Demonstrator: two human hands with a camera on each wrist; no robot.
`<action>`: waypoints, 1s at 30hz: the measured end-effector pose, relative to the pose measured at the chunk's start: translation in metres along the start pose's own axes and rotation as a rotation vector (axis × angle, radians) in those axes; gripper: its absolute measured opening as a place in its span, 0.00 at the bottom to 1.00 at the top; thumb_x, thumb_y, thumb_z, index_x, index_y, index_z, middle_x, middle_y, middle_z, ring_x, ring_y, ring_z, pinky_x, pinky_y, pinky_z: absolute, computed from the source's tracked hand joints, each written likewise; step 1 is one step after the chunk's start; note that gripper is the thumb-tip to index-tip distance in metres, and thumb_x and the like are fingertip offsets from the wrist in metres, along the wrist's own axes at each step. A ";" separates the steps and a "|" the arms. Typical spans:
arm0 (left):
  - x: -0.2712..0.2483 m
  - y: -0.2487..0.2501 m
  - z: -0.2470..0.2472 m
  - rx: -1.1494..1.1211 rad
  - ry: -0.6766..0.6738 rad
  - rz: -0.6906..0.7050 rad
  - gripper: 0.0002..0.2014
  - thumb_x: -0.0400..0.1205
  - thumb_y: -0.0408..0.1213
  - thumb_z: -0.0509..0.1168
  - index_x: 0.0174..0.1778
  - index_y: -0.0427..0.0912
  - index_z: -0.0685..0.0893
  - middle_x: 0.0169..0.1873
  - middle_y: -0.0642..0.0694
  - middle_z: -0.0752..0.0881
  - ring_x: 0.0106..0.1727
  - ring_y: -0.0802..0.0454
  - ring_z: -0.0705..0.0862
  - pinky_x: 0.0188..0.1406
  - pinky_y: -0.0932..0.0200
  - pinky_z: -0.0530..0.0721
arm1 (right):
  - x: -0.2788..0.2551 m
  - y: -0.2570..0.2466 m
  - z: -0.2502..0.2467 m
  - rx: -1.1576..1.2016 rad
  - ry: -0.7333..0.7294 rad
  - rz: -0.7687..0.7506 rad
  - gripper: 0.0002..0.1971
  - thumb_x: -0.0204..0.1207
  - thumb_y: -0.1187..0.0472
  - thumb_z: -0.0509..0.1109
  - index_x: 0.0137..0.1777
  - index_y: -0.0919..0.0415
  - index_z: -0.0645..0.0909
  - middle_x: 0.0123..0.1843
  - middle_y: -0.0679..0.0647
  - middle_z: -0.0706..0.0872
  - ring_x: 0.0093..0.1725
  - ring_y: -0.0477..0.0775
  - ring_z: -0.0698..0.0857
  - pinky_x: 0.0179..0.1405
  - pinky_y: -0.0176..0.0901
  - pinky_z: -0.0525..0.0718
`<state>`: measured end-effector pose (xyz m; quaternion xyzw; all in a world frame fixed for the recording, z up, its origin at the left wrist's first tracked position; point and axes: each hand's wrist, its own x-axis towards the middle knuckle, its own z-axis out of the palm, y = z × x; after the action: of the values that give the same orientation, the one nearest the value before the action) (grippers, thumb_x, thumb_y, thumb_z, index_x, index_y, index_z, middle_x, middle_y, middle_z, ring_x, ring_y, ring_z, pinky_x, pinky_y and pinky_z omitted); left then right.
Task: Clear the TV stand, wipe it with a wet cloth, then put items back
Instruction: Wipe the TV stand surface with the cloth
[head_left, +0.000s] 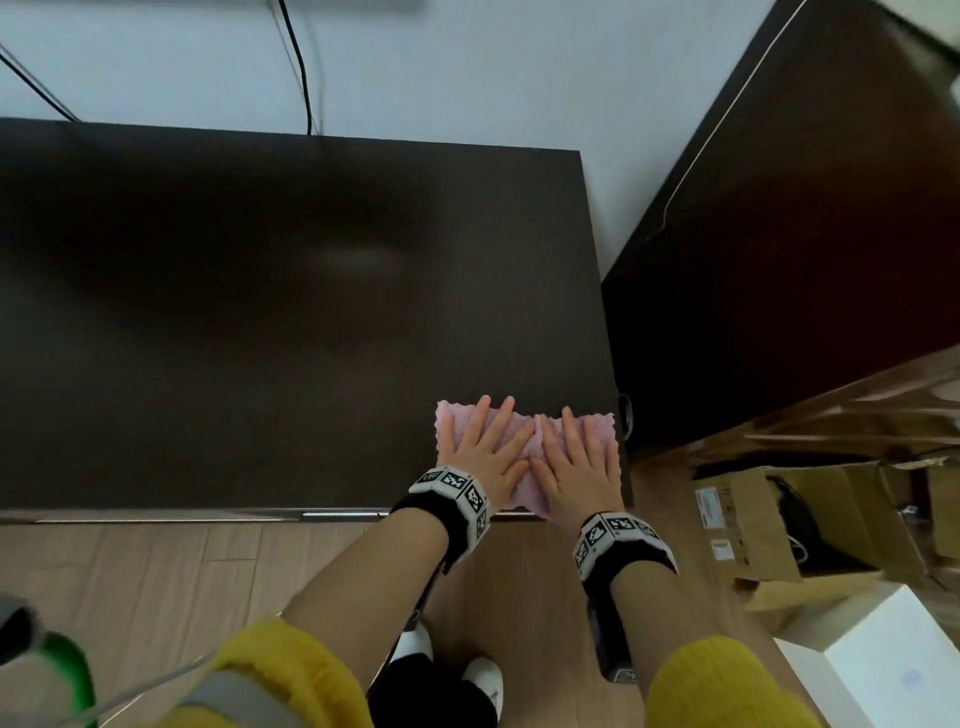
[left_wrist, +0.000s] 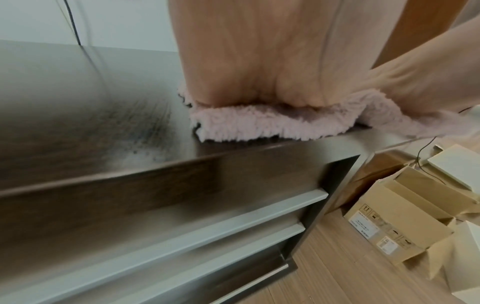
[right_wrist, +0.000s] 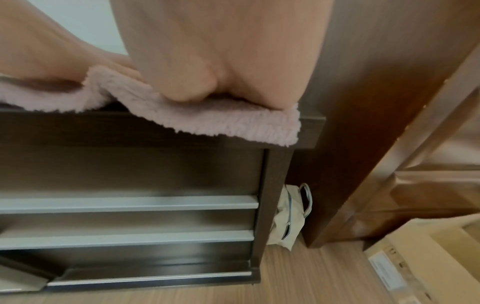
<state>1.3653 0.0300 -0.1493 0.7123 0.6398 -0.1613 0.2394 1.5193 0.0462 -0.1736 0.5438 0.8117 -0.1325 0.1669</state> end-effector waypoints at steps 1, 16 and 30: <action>-0.003 0.001 0.000 -0.001 -0.004 0.001 0.27 0.86 0.56 0.37 0.82 0.60 0.39 0.82 0.52 0.33 0.82 0.44 0.31 0.78 0.31 0.34 | -0.002 -0.003 0.000 0.020 -0.016 0.016 0.33 0.83 0.41 0.46 0.82 0.44 0.34 0.82 0.48 0.28 0.83 0.55 0.33 0.81 0.64 0.39; -0.096 -0.040 -0.123 -0.226 0.116 -0.054 0.17 0.80 0.56 0.57 0.38 0.47 0.81 0.38 0.48 0.85 0.45 0.46 0.85 0.39 0.56 0.78 | -0.050 -0.059 -0.142 0.515 0.000 -0.010 0.17 0.83 0.45 0.52 0.51 0.48 0.82 0.53 0.47 0.87 0.60 0.51 0.81 0.79 0.65 0.51; -0.232 -0.180 -0.229 -0.301 0.180 -0.290 0.15 0.66 0.56 0.66 0.36 0.49 0.85 0.32 0.51 0.87 0.36 0.51 0.87 0.37 0.56 0.86 | -0.059 -0.217 -0.287 0.499 0.115 -0.317 0.17 0.78 0.59 0.63 0.65 0.43 0.75 0.63 0.48 0.83 0.65 0.54 0.79 0.78 0.65 0.54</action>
<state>1.1399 -0.0263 0.1421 0.5808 0.7710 -0.0325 0.2593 1.3026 0.0297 0.1193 0.4409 0.8371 -0.3213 -0.0409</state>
